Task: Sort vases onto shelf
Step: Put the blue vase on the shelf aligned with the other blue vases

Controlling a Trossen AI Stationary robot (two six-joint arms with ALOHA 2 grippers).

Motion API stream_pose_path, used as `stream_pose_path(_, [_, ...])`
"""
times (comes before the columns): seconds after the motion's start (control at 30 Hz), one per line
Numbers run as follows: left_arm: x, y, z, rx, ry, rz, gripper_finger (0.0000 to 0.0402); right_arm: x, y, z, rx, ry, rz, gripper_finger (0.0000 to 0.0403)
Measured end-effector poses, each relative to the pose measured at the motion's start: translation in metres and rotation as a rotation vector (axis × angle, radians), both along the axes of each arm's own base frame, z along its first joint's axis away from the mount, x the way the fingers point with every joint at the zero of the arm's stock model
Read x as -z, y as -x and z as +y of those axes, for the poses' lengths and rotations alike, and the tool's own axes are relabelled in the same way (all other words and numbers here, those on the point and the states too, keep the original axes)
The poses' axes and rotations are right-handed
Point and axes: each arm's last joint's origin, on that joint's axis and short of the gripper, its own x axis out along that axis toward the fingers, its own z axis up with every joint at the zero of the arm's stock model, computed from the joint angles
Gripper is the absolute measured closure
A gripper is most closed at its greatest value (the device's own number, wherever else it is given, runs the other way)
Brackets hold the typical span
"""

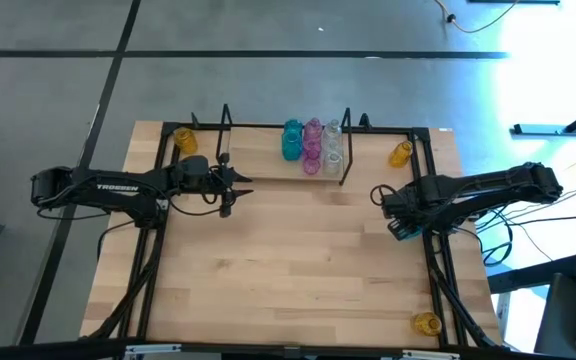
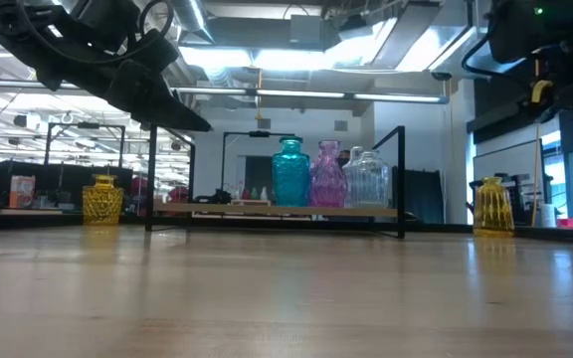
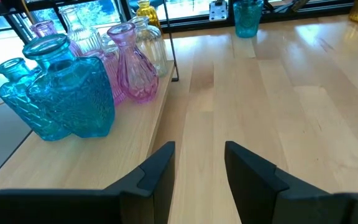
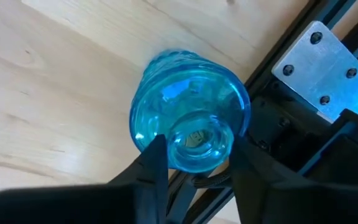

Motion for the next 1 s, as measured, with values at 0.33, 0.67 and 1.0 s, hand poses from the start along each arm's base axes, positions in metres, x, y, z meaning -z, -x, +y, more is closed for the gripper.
stream_pose_path(0.33, [0.000,0.000,0.000,0.000,0.000,0.000,0.0269,-0.012,-0.018,-0.001,-0.075,0.062,-0.176,0.0298])
stream_pose_path(0.67, [0.000,0.000,0.000,0.001,0.000,0.000,0.0269,-0.007,-0.045,0.001,-0.241,0.092,-0.328,0.0327])
stream_pose_path(1.0, [0.000,0.000,0.000,0.002,-0.004,0.001,0.0269,-0.001,-0.056,0.001,-0.274,0.127,-0.353,0.0356])
